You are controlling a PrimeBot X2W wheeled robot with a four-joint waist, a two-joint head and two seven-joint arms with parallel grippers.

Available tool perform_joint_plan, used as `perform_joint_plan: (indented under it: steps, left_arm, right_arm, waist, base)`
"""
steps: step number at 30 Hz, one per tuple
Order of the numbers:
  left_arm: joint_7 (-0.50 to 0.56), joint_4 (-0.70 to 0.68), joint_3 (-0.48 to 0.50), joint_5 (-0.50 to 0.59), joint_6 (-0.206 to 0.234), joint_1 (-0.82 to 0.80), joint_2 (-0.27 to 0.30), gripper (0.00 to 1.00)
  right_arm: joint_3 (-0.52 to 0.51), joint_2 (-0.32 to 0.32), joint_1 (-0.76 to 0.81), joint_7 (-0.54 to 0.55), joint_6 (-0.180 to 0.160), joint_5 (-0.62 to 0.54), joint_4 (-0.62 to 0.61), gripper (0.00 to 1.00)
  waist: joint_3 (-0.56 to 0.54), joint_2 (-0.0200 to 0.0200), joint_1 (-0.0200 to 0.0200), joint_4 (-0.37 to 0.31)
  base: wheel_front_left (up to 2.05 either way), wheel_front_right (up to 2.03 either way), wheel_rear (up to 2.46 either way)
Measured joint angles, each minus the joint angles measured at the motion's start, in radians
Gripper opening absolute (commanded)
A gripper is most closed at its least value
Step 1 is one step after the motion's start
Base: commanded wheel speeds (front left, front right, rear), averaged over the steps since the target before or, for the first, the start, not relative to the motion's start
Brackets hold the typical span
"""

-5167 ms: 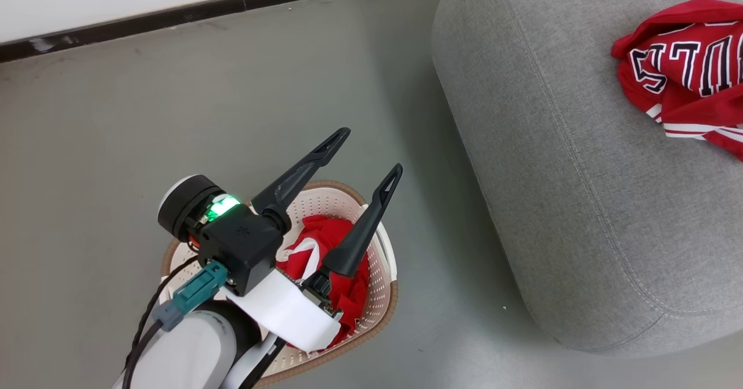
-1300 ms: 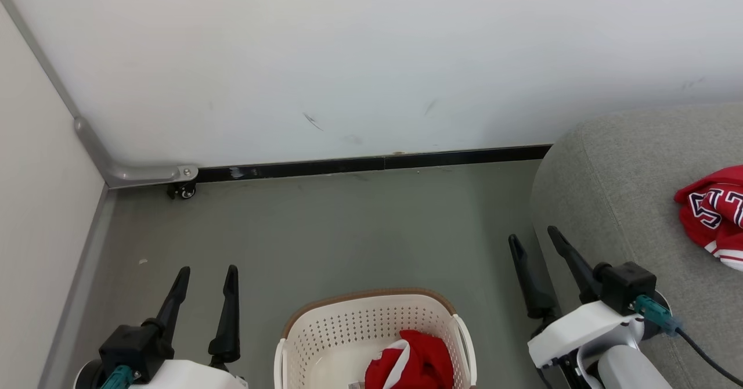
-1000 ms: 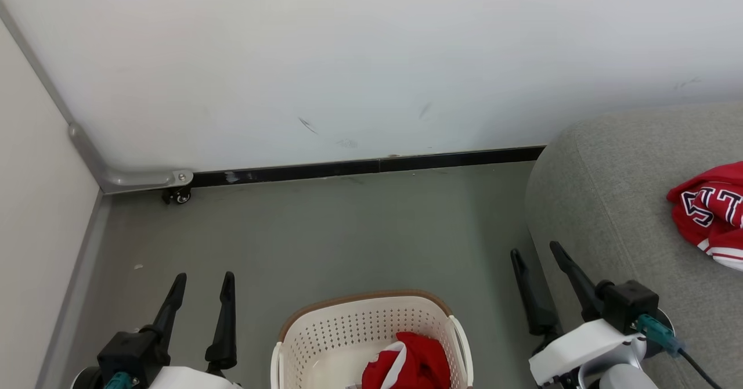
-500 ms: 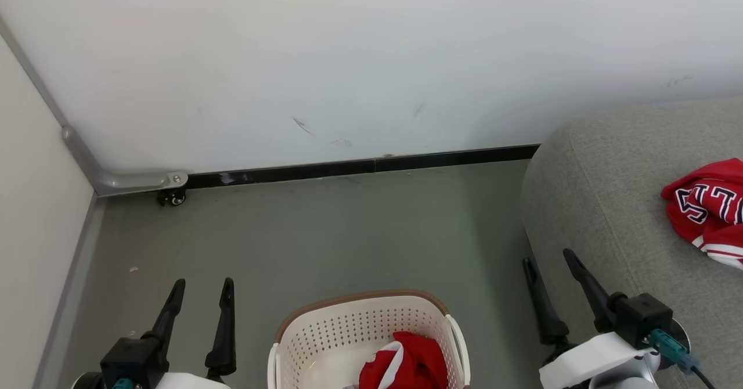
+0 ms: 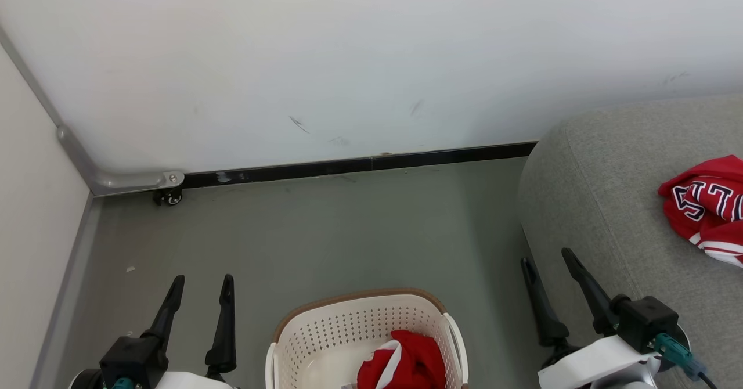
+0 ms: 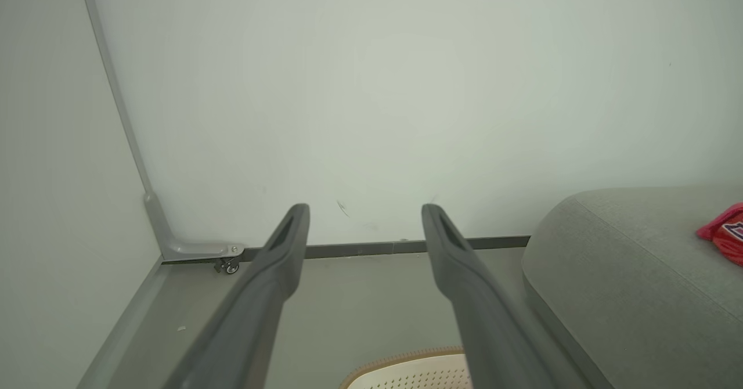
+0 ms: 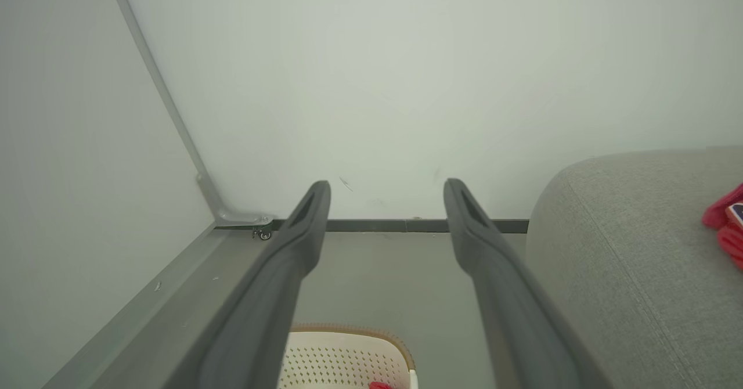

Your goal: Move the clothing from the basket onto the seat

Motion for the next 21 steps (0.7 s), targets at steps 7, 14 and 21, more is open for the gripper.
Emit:
perform_joint_plan:
  steps: [7,14,21]
  left_arm:
    - [0.000,-0.001,0.001,0.007,-0.002,0.000,-0.004,1.00]
    - [0.000,-0.002,0.001,0.013,-0.003,0.000,-0.008,1.00]
    - [0.000,-0.001,-0.003,0.016,-0.012,0.000,-0.009,1.00]
  right_arm:
    - [0.006,0.000,0.015,0.010,0.000,0.005,-0.031,1.00]
    - [0.008,0.000,0.024,0.019,0.000,0.005,-0.053,1.00]
    - [0.005,0.001,0.042,0.027,0.000,0.004,-0.077,1.00]
  waist:
    - [0.001,0.0000,0.0000,-0.002]
    - [0.001,0.0000,0.0000,-0.002]
    - [0.000,0.0000,0.0000,-0.004]
  base:
    - [0.00,0.00,0.00]
    - [0.00,0.00,0.00]
    - [0.00,0.00,0.00]
